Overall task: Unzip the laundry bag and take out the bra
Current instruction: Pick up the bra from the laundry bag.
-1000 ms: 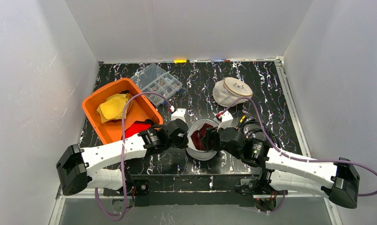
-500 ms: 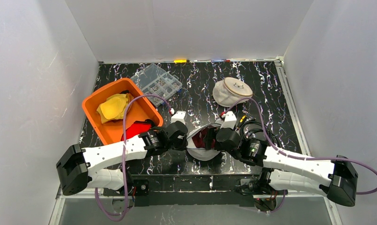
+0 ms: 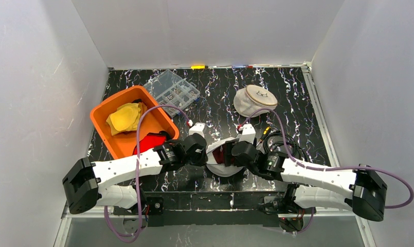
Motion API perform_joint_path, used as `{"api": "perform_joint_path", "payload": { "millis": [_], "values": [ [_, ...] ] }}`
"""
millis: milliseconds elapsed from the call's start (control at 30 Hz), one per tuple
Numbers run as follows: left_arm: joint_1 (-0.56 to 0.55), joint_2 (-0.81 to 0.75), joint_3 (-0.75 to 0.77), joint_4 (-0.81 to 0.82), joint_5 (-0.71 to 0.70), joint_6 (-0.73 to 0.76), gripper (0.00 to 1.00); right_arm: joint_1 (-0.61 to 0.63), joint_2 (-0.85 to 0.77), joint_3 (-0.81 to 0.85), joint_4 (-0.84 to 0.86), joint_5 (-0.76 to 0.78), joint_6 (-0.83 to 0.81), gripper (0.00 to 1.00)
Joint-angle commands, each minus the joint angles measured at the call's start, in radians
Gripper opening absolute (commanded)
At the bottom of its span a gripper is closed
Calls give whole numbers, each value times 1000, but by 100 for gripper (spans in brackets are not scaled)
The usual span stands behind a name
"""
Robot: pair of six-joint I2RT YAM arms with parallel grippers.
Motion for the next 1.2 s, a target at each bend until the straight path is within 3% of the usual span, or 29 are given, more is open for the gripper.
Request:
{"api": "perform_joint_path", "payload": {
  "millis": [0, 200, 500, 900, 1033, 1167],
  "values": [
    [5, 3, -4, 0, 14, 2, 0, -1, 42, 8, 68, -16, 7, 83],
    [5, 13, 0, 14, 32, 2, 0, -1, 109, 23, 105, -44, -5, 63],
    [5, 1, -5, -8, 13, -1, 0, 0, 8, -2, 177, -86, -148, 1],
    [9, -61, 93, -151, -104, 23, 0, 0, -149, 69, 77, -333, -520, 1],
    [29, -59, 138, -181, -125, 55, 0, 1, -151, 117, 55, -477, -587, 1],
    [44, -34, 163, -189, -123, 78, 0, 0, -165, 138, 80, -514, -594, 1]
  ]
}}
